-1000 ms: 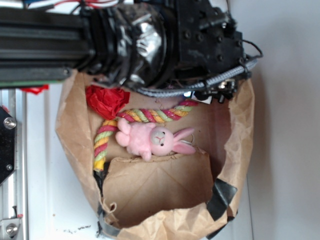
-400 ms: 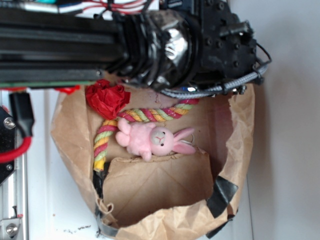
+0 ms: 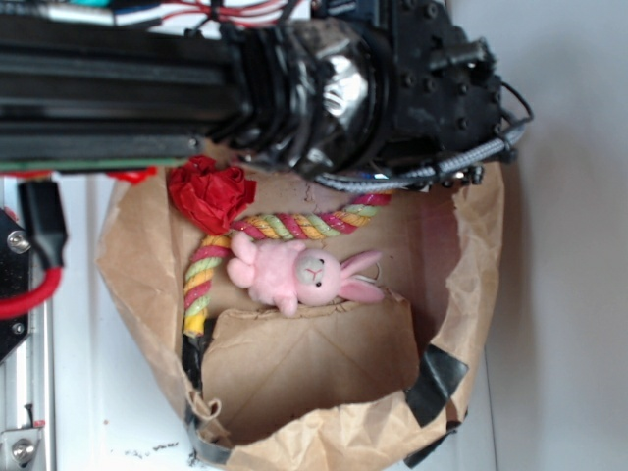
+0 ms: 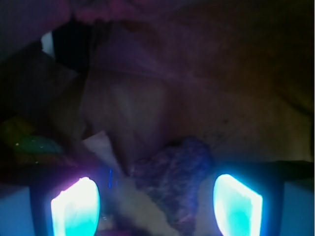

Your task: Grab the rock.

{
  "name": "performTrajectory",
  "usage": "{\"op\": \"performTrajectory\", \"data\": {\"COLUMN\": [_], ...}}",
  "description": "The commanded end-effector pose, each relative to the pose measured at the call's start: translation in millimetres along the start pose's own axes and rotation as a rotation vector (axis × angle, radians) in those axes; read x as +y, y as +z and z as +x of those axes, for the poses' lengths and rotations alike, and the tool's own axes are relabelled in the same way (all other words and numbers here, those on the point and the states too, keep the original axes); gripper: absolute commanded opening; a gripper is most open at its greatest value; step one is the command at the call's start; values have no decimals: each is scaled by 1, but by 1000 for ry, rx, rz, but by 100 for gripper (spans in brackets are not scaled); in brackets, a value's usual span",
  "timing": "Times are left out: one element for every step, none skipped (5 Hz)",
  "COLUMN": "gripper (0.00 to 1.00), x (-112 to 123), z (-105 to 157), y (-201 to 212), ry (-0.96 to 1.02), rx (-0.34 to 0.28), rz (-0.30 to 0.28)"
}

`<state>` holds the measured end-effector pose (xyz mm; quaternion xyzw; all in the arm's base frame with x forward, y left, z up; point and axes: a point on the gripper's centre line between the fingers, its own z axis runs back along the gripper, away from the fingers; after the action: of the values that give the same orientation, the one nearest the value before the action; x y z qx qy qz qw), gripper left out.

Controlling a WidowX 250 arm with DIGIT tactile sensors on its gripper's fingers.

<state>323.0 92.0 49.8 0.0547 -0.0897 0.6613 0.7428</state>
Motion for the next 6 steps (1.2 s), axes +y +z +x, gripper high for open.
{"op": "performTrajectory", "data": {"gripper": [100, 100, 100, 100, 100, 100], "x": [11, 14, 14, 9, 7, 6], "z": [15, 17, 17, 21, 20, 18], "y": [39, 44, 39, 37, 34, 27], "ry": [10, 23, 52, 93, 96, 100], "rx": [140, 169, 162, 158, 135, 103], "rz": [-198, -198, -177, -162, -159, -149]}}
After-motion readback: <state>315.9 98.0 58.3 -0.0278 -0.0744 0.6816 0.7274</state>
